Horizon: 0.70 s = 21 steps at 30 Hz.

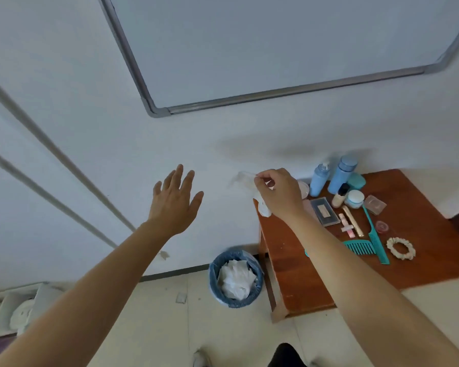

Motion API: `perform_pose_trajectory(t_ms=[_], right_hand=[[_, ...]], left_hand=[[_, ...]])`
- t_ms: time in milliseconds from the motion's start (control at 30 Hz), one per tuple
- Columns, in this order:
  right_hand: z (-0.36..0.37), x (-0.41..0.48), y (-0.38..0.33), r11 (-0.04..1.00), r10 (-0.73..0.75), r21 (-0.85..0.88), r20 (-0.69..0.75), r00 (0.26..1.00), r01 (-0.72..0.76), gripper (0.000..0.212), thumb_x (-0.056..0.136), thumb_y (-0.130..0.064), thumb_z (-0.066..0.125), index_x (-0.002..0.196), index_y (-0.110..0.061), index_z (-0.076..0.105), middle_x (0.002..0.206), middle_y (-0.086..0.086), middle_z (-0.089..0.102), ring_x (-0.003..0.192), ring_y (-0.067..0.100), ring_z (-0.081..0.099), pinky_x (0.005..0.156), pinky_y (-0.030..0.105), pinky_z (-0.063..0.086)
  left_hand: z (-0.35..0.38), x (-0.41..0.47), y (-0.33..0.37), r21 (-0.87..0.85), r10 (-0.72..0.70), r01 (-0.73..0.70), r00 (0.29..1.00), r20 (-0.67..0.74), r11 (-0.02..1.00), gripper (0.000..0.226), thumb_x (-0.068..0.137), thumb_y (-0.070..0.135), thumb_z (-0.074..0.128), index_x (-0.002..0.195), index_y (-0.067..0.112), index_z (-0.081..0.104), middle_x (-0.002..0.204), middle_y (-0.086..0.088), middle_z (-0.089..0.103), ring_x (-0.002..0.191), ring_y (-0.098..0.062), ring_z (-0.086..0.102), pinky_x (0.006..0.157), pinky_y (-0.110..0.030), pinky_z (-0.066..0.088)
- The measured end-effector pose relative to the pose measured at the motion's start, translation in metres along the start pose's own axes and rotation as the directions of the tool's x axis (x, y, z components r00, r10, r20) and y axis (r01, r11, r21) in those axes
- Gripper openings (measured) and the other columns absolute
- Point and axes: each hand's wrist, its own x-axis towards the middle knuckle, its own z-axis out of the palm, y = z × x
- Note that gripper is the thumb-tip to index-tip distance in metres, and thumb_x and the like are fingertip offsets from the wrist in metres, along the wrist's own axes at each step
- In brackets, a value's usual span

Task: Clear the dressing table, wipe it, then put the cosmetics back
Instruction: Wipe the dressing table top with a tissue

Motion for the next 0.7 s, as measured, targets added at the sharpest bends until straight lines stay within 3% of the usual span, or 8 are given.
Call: perform_pose_trajectory(t_ms=[100,233,467,533,600,700], right_hand=[[0.035,-0.001,-0.002,0.99,0.138,0.03,-0.038,0.99,-0.137,0.014,0.095,-0.037,0.057,0.102,-0.029,0.066,0.102,-0.007,0.06,0.084,0.0,0.058,0.081,0.022,0.049],[0.09,-0.013,0.017,0.969,0.243,-0.049,0.052,0.968,-0.241,0.021,0.095,-0.037,0.056,0.107,-0.024,0.067,0.102,-0.005,0.062,0.085,0.002,0.059,0.078,0.022,0.049],[0.209,-0.05,0.12,0.896,0.438,0.095,-0.03,0.898,-0.434,0.017,0.099,-0.031,0.054,0.108,-0.018,0.062,0.106,-0.004,0.061,0.087,-0.004,0.057,0.072,0.003,0.041],[0.25,-0.066,0.162,0.877,0.472,0.13,-0.048,0.88,-0.463,0.016,0.101,-0.03,0.052,0.107,-0.017,0.06,0.107,-0.003,0.062,0.092,0.001,0.059,0.076,0.008,0.045],[0.279,-0.078,0.195,0.871,0.483,0.13,-0.054,0.874,-0.473,0.017,0.101,-0.031,0.051,0.108,-0.017,0.059,0.111,0.0,0.062,0.098,0.009,0.061,0.082,0.023,0.051],[0.328,-0.094,0.254,0.884,0.465,0.077,-0.057,0.883,-0.461,0.019,0.101,-0.027,0.05,0.111,-0.014,0.059,0.113,-0.004,0.053,0.102,0.01,0.058,0.083,0.018,0.048]], left_hand=[[0.017,0.029,-0.032,-0.025,0.1,-0.099,0.995,0.019,0.995,0.062,0.101,0.05,0.028,0.153,0.017,0.019,0.162,-0.011,0.011,0.148,-0.029,0.016,0.117,-0.05,0.019],[0.072,0.053,-0.058,-0.095,0.122,-0.114,0.989,0.085,0.989,0.061,0.101,0.048,0.028,0.153,0.017,0.021,0.162,-0.012,0.013,0.147,-0.03,0.018,0.117,-0.05,0.02],[0.256,0.035,-0.067,-0.117,0.119,-0.08,0.918,0.379,0.99,0.06,0.103,0.047,0.025,0.154,0.018,0.014,0.163,-0.009,0.005,0.149,-0.026,0.01,0.119,-0.049,0.016],[0.32,0.02,-0.067,-0.123,0.125,-0.075,0.872,0.474,0.99,0.059,0.103,0.046,0.022,0.154,0.019,0.012,0.163,-0.009,0.002,0.149,-0.026,0.008,0.119,-0.048,0.015],[0.364,0.004,-0.066,-0.143,0.134,-0.067,0.838,0.529,0.987,0.058,0.103,0.046,0.021,0.154,0.02,0.012,0.163,-0.009,0.003,0.149,-0.027,0.01,0.118,-0.047,0.017],[0.448,-0.021,-0.066,-0.157,0.137,-0.051,0.782,0.607,0.986,0.057,0.103,0.044,0.021,0.154,0.02,0.012,0.163,-0.009,0.004,0.149,-0.027,0.01,0.118,-0.046,0.018]])
